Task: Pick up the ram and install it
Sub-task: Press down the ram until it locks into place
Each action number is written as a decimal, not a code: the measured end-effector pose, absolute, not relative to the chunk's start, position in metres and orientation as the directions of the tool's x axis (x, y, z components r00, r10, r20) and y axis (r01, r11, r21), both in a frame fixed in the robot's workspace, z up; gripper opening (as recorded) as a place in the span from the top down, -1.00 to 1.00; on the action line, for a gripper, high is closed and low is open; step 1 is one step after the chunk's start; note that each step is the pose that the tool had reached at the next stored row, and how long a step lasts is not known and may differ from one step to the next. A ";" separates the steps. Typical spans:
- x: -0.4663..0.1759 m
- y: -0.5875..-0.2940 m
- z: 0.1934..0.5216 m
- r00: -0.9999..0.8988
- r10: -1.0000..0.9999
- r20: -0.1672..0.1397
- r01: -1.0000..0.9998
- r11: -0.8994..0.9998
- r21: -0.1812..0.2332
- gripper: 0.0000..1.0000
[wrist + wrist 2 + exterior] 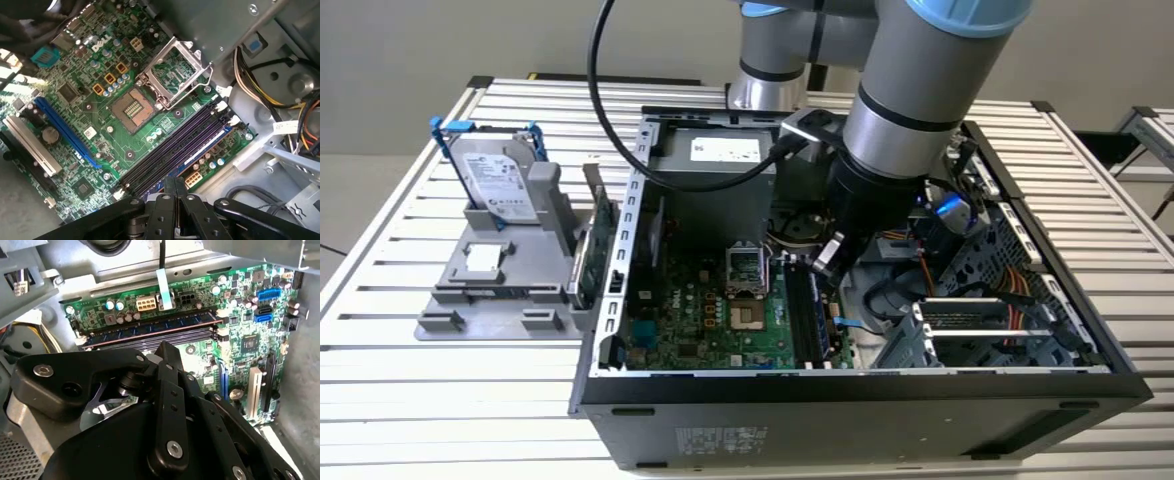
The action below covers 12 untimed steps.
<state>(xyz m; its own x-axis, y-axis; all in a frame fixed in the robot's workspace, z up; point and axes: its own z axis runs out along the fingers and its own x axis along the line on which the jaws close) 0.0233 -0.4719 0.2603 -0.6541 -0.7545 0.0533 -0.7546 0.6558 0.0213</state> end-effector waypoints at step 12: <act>0.023 -0.470 0.260 -0.574 -0.817 0.053 -0.817 0.576 0.021 1.00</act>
<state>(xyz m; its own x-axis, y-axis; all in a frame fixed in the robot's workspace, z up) 0.0234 -0.4700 0.2602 -0.5744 -0.8168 0.0533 -0.8172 0.5760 0.0213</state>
